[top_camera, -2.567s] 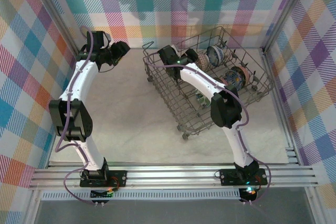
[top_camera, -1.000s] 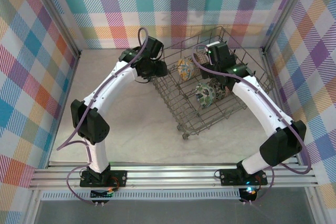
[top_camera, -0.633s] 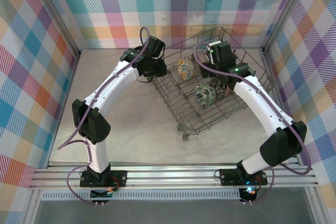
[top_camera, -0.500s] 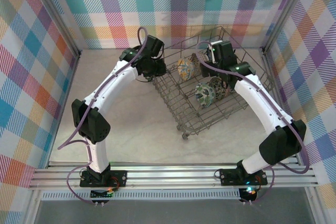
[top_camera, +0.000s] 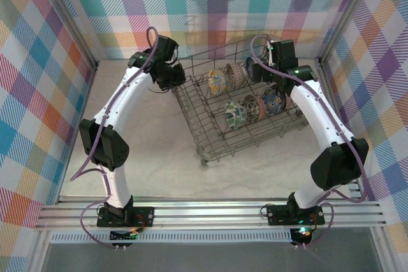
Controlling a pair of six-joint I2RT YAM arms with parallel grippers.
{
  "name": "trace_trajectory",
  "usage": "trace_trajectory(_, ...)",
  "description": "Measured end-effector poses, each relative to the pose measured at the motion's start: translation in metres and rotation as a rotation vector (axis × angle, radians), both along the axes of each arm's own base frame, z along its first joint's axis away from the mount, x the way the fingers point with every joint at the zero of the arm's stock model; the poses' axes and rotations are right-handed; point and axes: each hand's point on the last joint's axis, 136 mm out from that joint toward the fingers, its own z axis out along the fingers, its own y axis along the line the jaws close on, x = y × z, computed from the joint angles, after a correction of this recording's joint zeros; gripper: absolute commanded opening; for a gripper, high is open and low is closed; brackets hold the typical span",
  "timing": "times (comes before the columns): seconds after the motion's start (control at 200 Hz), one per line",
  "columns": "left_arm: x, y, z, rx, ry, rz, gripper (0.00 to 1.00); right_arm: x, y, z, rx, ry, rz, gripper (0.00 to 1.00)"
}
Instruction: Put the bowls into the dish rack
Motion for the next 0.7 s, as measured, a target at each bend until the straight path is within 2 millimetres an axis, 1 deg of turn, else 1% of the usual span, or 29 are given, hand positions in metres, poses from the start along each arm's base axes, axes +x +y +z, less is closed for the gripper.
trace_trajectory(0.095, 0.005, 0.021, 0.000, 0.028, 0.015, 0.015, 0.03, 0.004, -0.015, -0.001, -0.014, 0.001, -0.042, 0.95)
trace_trajectory(0.215, 0.009, 0.046, 0.000, 0.074, 0.033, 0.024, 0.02, 0.008, -0.045, -0.006, -0.041, 0.015, -0.122, 0.95)
trace_trajectory(0.43, 0.012, 0.075, -0.001, 0.122, 0.043, 0.013, 0.02, 0.007, -0.109, -0.021, -0.062, 0.069, -0.271, 0.95)
trace_trajectory(0.49, 0.013, 0.081, -0.001, 0.124, 0.044, 0.009, 0.02, 0.006, -0.123, -0.026, -0.061, 0.087, -0.303, 0.95)
trace_trajectory(0.585, 0.016, 0.091, -0.001, 0.127, 0.047, 0.004, 0.02, 0.004, -0.139, -0.038, -0.061, 0.115, -0.342, 0.95)
trace_trajectory(0.635, 0.018, 0.095, -0.001, 0.129, 0.052, 0.001, 0.02, 0.002, -0.142, -0.046, -0.057, 0.135, -0.350, 0.95)
trace_trajectory(0.7, 0.023, 0.100, -0.001, 0.136, 0.057, -0.002, 0.02, 0.001, -0.142, -0.064, -0.053, 0.175, -0.355, 0.95)
